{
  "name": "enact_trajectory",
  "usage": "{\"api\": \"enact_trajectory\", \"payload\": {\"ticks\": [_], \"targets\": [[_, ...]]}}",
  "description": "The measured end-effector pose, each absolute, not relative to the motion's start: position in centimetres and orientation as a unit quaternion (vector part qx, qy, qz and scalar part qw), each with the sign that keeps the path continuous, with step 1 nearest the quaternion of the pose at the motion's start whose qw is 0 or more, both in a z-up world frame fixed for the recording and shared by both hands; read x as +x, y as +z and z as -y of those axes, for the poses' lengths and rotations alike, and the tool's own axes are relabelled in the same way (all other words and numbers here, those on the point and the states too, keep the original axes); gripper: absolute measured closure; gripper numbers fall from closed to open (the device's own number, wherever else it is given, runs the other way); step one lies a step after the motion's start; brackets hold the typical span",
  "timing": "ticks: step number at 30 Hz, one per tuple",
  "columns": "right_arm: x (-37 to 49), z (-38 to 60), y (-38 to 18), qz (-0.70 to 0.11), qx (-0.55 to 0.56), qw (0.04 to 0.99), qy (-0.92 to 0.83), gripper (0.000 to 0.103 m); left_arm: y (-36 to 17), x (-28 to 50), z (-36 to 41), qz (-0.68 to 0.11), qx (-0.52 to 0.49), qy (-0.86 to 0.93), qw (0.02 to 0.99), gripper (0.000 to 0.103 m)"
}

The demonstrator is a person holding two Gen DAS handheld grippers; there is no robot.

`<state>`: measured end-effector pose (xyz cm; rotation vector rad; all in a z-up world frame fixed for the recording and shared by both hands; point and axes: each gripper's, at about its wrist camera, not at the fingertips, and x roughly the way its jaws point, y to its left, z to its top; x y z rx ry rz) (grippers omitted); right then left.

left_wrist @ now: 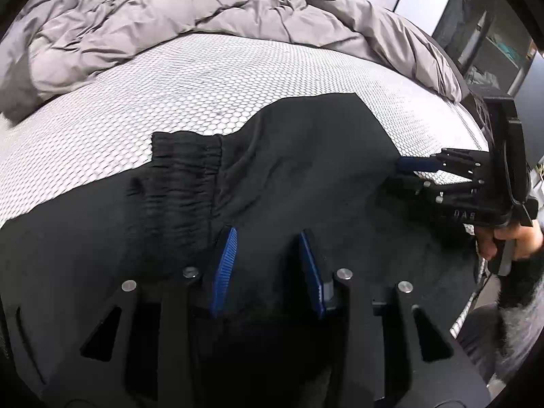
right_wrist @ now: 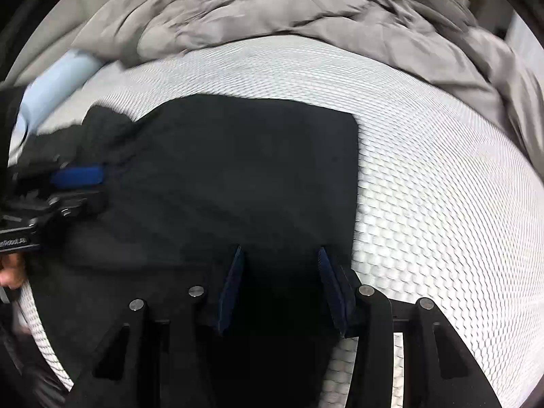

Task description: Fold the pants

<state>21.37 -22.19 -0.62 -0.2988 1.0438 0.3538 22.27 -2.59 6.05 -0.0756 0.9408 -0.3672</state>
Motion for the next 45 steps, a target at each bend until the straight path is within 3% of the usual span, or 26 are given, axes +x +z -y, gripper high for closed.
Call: {"api": "enact_trajectory", "payload": {"ticks": [7, 12, 17, 20, 22, 23, 27, 31, 36, 39, 40, 41, 45], "targets": [[20.5, 18.4, 1.2, -0.462, -0.101, 0.849, 0.237, 0.056, 8.2, 24.9, 3.7, -0.436, -0.007, -0.145, 0.888, 0.059], [22.0, 14.6, -1.6, -0.494, -0.169, 0.822, 0.228, 0.056, 6.1, 26.2, 1.0, -0.446, -0.037, -0.156, 0.881, 0.074], [23.8, 19.3, -0.7, -0.498, -0.171, 0.838, 0.146, 0.055, 6.6, 24.4, -1.3, -0.447, -0.05, -0.144, 0.882, 0.074], [24.9, 18.4, 0.3, -0.484, -0.153, 0.848, 0.152, 0.055, 8.9, 23.8, -0.7, -0.423, -0.032, -0.122, 0.897, 0.073], [24.8, 16.9, 1.0, -0.464, -0.144, 0.856, 0.179, 0.054, 9.5, 24.6, 0.1, -0.41, -0.041, -0.136, 0.901, 0.058], [25.0, 16.0, 1.3, -0.456, -0.133, 0.858, 0.194, 0.052, 9.1, 25.1, 0.5, -0.412, -0.041, -0.136, 0.9, 0.056], [26.7, 12.5, -0.3, -0.468, -0.104, 0.85, 0.219, 0.05, 5.9, 27.7, 1.0, -0.445, -0.023, -0.106, 0.889, 0.058], [28.8, 13.8, -2.4, -0.482, -0.172, 0.848, 0.14, 0.048, 6.3, 26.9, -0.4, -0.439, -0.042, -0.126, 0.888, 0.063], [28.2, 17.4, -0.3, -0.469, -0.157, 0.865, 0.083, 0.048, 8.6, 23.2, -1.5, -0.417, -0.055, -0.106, 0.901, 0.062], [26.1, 16.8, 1.4, -0.469, -0.111, 0.861, 0.161, 0.047, 8.5, 21.1, -0.1, -0.41, -0.062, -0.151, 0.898, 0.053], [25.2, 16.0, 1.6, -0.467, -0.106, 0.857, 0.189, 0.042, 7.7, 20.8, 0.6, -0.42, -0.055, -0.172, 0.889, 0.052], [24.3, 14.7, 1.2, -0.469, -0.113, 0.849, 0.214, 0.036, 6.9, 20.8, 1.1, -0.435, -0.043, -0.184, 0.881, 0.052], [22.5, 12.3, -2.7, -0.472, -0.237, 0.827, 0.196, 0.033, 6.0, 19.6, 0.4, -0.438, -0.02, -0.195, 0.877, 0.056]]}}
